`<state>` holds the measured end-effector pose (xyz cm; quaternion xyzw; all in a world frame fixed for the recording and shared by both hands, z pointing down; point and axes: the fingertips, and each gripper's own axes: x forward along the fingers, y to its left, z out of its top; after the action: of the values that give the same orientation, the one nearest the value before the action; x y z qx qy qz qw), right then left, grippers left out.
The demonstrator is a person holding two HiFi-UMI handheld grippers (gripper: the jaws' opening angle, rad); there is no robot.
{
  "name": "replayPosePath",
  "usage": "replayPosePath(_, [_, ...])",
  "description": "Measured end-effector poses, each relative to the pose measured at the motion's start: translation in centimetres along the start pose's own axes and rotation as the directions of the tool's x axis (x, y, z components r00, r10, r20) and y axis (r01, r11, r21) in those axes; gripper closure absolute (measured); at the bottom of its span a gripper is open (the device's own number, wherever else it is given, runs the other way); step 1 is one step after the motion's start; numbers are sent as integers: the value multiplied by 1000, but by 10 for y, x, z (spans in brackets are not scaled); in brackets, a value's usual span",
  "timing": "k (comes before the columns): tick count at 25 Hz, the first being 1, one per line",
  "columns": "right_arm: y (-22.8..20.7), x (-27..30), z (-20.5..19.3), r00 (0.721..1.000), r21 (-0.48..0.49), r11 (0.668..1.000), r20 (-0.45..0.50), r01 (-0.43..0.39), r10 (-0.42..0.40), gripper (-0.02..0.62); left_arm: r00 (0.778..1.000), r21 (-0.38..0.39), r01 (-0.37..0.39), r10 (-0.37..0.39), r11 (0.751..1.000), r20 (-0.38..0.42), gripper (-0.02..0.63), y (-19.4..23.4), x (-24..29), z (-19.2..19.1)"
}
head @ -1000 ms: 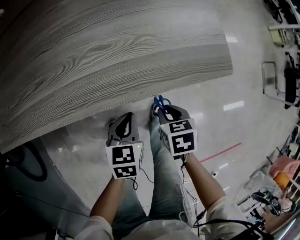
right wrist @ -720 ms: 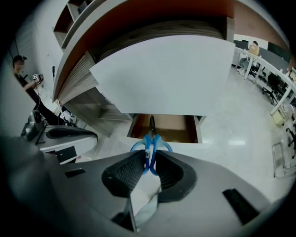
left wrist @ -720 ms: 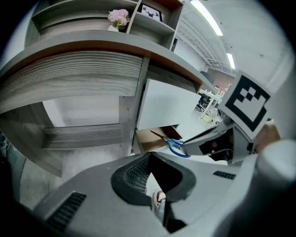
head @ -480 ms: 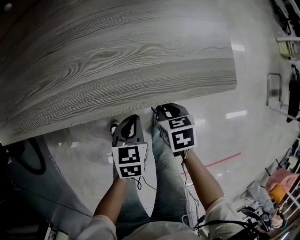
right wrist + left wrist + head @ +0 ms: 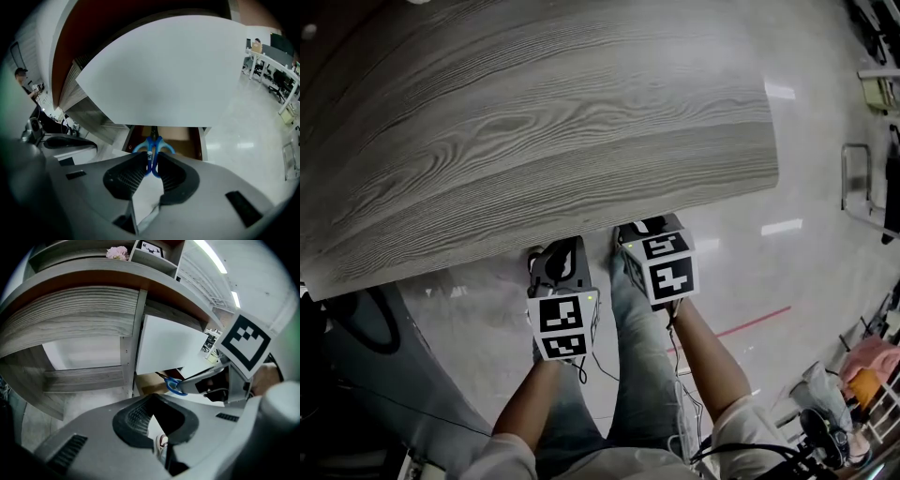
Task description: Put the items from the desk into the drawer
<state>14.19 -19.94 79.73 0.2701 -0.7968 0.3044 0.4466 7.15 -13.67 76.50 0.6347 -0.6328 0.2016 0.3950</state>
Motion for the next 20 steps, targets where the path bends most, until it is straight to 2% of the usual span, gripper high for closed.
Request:
replayPosePath(13, [-1, 7, 12, 999, 13, 1000, 30, 17, -18, 528, 1000, -6, -3, 3, 1000, -3, 607, 6, 2, 1])
replayPosePath(20, [-5, 6, 24, 996, 40, 999, 82, 24, -27, 526, 1000, -13, -3, 3, 1000, 2, 607, 10, 3, 6])
